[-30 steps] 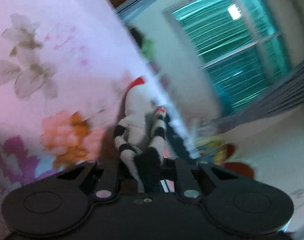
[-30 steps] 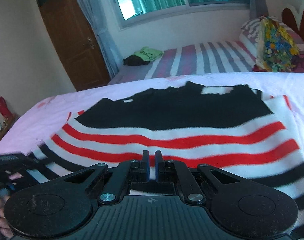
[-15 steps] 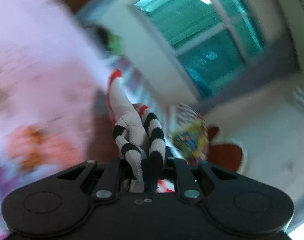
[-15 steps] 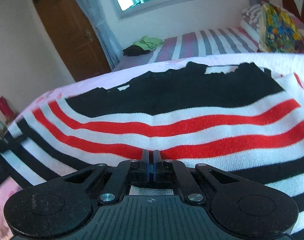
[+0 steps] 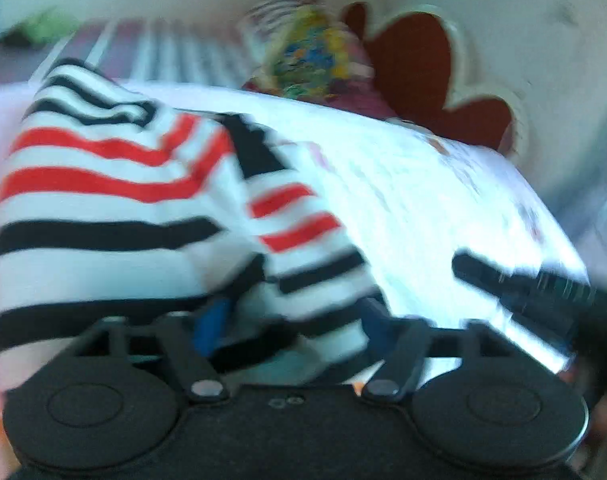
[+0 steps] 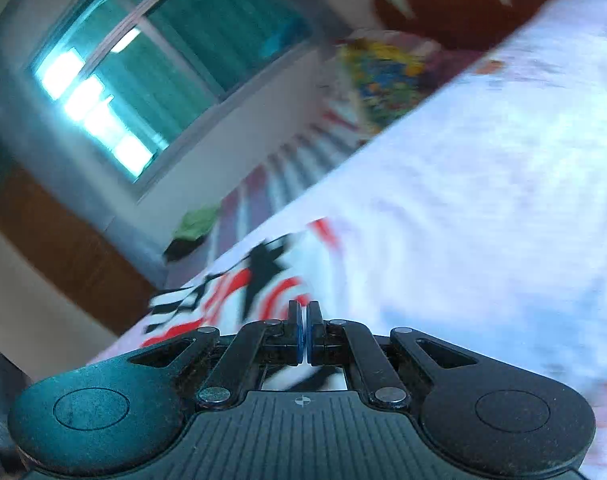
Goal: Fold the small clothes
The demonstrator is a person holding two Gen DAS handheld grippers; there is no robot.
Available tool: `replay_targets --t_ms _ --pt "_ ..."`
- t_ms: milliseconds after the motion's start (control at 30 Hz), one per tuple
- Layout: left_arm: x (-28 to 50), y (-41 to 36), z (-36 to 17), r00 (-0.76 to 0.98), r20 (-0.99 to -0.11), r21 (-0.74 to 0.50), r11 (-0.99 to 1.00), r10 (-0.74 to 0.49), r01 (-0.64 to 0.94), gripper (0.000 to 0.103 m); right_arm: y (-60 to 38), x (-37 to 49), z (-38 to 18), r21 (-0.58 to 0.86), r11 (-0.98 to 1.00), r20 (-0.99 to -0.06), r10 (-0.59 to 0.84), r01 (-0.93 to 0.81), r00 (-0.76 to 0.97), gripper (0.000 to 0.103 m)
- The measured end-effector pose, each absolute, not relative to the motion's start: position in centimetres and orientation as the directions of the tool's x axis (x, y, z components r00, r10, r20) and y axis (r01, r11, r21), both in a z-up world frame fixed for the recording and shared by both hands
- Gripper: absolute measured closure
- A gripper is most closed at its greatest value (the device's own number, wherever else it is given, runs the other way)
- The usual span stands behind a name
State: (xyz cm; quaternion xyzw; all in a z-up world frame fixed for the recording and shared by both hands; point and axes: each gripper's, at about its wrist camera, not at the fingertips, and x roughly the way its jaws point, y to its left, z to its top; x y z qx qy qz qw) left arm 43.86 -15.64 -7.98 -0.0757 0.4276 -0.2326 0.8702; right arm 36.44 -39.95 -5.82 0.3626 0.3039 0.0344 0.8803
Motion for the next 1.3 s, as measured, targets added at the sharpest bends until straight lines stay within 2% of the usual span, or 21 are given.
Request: replay_targets --t_ms 67,133,200,233,333,533,667,900,933,967,1000,1167,1200,1300 --pt "42.0 -15.3 -6.9 0.512 -0.675 -0.37 0.843 -0.532 0.39 0.032 -41.4 35.4 -5.1 0.671 0.724 -0.497 0.277 0.161 0.823 0.101" --pt "39.8 -12.5 -5.1 0.534 -0.567 -0.467 0.779 -0.627 0.419 0.032 -41.6 34.9 -4.5 0.689 0.71 -0.485 0.304 0.144 0.82 0.098" --pt "38.6 -9.6 -3.7 0.601 -0.51 -0.48 0.784 -0.615 0.394 0.03 -40.8 35.1 -4.2 0.705 0.699 -0.475 0.34 0.12 0.812 0.036" --pt "38.3 -7.7 -3.1 0.656 -0.491 -0.462 0.81 -0.573 0.362 0.03 -40.1 35.2 -4.0 0.717 0.691 -0.453 0.36 0.093 0.816 0.03" --pt "39.4 -2.8 -3.1 0.764 -0.508 -0.397 0.895 -0.398 0.202 0.032 -37.2 36.6 -4.3 0.743 0.669 -0.422 0.47 -0.001 0.775 0.031" --pt "41.2 1.4 -7.2 0.744 -0.604 -0.373 0.926 -0.286 0.053 0.032 -32.2 42.2 -6.5 0.758 0.651 -0.468 0.577 -0.031 0.669 0.031" --pt "43.6 3.2 -8.9 0.738 -0.6 -0.466 0.885 -0.309 -0.009 0.032 -31.7 45.2 -7.8 0.77 0.637 -0.489 0.621 -0.031 0.613 0.031" --pt "45.6 3.8 -10.4 0.709 -0.636 -0.437 0.9 -0.304 -0.006 0.03 -29.7 48.0 -9.6 0.694 0.715 -0.572 0.622 -0.089 0.534 0.031" --pt "45.5 3.8 -10.5 0.709 -0.639 -0.429 0.903 -0.299 -0.005 0.03 -29.3 47.9 -9.4 0.684 0.72 -0.567 0.625 -0.115 0.537 0.034" --pt "45.1 3.7 -10.3 0.71 -0.637 -0.43 0.903 -0.3 -0.005 0.03 -28.9 47.7 -9.4 0.681 0.72 -0.562 0.631 -0.134 0.536 0.051" --pt "44.9 3.7 -10.4 0.711 -0.636 -0.436 0.9 -0.3 -0.01 0.03 -28.5 47.7 -9.4 0.663 0.734 -0.57 0.62 -0.144 0.539 0.055" --pt "44.8 4.0 -10.6 0.709 -0.631 -0.462 0.887 -0.314 -0.019 0.03 -26.9 48.5 -9.6 0.582 0.792 -0.62 0.579 -0.185 0.529 0.057" --pt "44.8 4.0 -10.6 0.709 -0.631 -0.462 0.887 -0.315 -0.017 0.03 -26.4 48.3 -9.2 0.539 0.815 -0.63 0.558 -0.214 0.54 0.078" --pt "44.8 3.4 -10.4 0.707 -0.641 -0.437 0.899 -0.3 -0.014 0.031 -24.4 46.4 -6.8 0.343 0.874 -0.619 0.486 -0.345 0.617 0.082"
